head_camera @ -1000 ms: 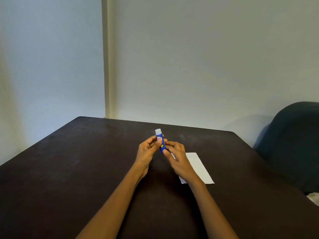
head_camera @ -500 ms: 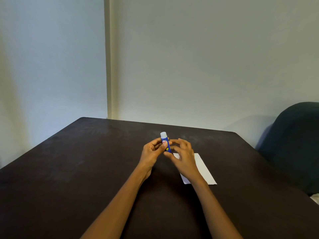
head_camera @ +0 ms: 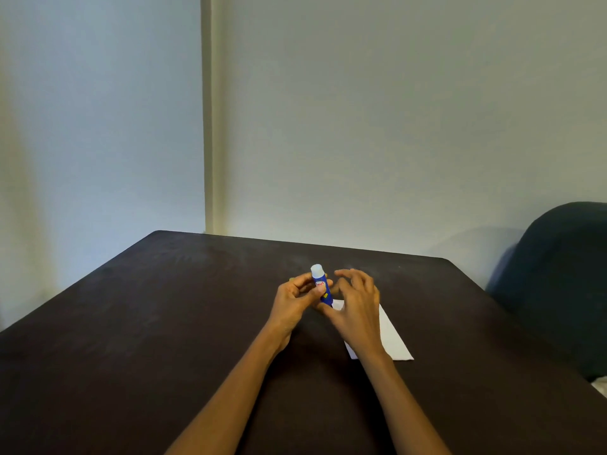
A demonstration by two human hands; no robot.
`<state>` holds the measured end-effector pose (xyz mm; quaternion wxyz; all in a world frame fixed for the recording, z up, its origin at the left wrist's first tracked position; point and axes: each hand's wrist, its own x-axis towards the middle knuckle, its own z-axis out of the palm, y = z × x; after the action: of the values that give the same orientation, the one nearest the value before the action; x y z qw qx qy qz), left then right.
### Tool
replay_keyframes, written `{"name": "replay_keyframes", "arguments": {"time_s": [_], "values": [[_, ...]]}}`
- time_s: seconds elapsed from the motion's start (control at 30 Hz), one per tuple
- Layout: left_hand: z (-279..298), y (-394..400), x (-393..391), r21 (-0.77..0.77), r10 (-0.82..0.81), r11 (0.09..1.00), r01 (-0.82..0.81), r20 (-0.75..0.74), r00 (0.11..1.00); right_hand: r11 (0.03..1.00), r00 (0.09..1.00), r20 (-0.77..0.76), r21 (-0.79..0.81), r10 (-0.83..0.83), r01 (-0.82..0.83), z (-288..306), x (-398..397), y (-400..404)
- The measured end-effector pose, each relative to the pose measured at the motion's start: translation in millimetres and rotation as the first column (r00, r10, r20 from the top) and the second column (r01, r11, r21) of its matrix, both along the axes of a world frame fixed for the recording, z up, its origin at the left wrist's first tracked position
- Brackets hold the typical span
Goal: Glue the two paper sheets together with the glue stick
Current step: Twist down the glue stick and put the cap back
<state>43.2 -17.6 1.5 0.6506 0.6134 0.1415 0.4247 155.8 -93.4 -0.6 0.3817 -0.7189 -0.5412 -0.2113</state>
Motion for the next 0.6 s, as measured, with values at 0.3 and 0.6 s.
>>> {"name": "replay_keyframes", "arguments": {"time_s": [0.3,0.6], "values": [[0.2,2.7,-3.9,0.057,0.071,0.996,-0.069,-0.031,0.997,0.981,0.985,-0.052,-0.099,0.164,-0.169,0.9,4.6,-5.6],[1.0,1.9,-1.7,0.059,0.083,0.995,-0.079,-0.059,0.995,0.987,0.994,-0.027,-0.113,0.109,-0.112,-2.3,3.3,-4.1]]}}
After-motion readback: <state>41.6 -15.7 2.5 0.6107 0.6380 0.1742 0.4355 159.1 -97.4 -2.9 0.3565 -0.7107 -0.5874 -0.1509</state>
